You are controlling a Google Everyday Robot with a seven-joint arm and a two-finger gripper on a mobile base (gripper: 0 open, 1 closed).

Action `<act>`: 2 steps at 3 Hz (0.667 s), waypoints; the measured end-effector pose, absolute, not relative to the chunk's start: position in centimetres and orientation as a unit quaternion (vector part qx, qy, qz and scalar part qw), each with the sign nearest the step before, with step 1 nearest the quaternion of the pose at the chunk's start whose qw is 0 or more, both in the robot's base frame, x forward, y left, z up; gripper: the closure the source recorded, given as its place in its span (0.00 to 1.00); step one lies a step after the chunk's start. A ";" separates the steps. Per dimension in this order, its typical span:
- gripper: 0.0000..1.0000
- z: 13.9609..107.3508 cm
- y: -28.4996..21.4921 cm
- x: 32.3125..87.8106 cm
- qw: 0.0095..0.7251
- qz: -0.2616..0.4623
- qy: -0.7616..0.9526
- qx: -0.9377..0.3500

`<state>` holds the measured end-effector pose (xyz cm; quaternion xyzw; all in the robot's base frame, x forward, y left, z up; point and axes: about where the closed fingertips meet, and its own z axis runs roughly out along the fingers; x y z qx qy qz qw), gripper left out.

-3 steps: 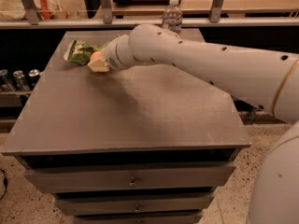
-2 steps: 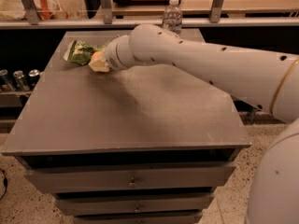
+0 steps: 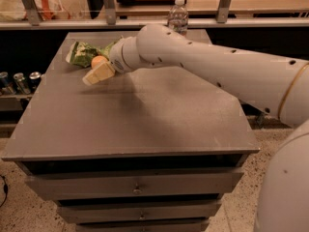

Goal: Move orange near green jalapeno chip bag

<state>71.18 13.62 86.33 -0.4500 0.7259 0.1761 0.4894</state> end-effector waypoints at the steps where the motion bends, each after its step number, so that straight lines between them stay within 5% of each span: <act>1: 0.00 86.4 12.2 70.5 0.494 0.196 0.711 -0.462; 2: 0.00 86.4 11.8 70.3 0.496 0.196 0.708 -0.463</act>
Offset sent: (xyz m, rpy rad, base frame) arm -0.0129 -0.0370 0.0015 0.0520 -0.0209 0.0631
